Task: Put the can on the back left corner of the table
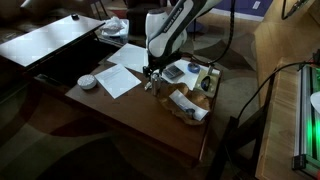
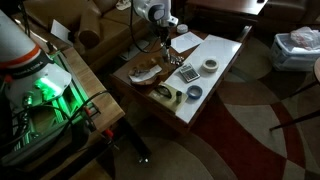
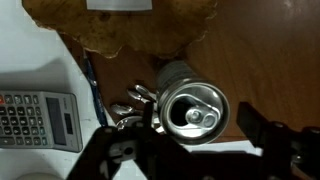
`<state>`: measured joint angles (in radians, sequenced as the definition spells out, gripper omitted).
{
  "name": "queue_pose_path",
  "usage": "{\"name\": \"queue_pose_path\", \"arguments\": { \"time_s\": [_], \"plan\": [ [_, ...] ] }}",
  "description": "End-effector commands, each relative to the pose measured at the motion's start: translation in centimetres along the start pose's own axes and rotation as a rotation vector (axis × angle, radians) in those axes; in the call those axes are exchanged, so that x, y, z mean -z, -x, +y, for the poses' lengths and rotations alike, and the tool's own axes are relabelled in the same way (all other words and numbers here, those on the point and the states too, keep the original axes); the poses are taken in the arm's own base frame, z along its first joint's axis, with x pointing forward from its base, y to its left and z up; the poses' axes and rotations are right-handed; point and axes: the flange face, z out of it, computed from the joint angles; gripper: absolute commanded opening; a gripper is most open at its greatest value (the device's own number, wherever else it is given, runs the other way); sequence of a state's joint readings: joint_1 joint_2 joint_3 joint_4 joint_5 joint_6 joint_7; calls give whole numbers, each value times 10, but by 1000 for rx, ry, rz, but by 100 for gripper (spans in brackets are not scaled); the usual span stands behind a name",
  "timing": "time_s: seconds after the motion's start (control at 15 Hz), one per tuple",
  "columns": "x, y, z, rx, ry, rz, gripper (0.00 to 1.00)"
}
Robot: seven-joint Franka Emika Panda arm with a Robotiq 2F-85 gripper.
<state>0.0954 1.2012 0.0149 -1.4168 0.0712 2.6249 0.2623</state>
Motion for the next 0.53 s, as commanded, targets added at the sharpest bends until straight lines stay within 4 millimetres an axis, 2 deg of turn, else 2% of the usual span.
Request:
{"name": "queue_pose_path", "arguments": {
  "time_s": [0.0, 0.13, 0.27, 0.47],
  "plan": [
    [-4, -3, -3, -2, 19, -16, 54],
    [0, 0, -6, -3, 19, -23, 38],
    [8, 4, -13, 5, 10, -26, 37],
    [27, 12, -32, 56, -60, -12, 37]
  ]
}}
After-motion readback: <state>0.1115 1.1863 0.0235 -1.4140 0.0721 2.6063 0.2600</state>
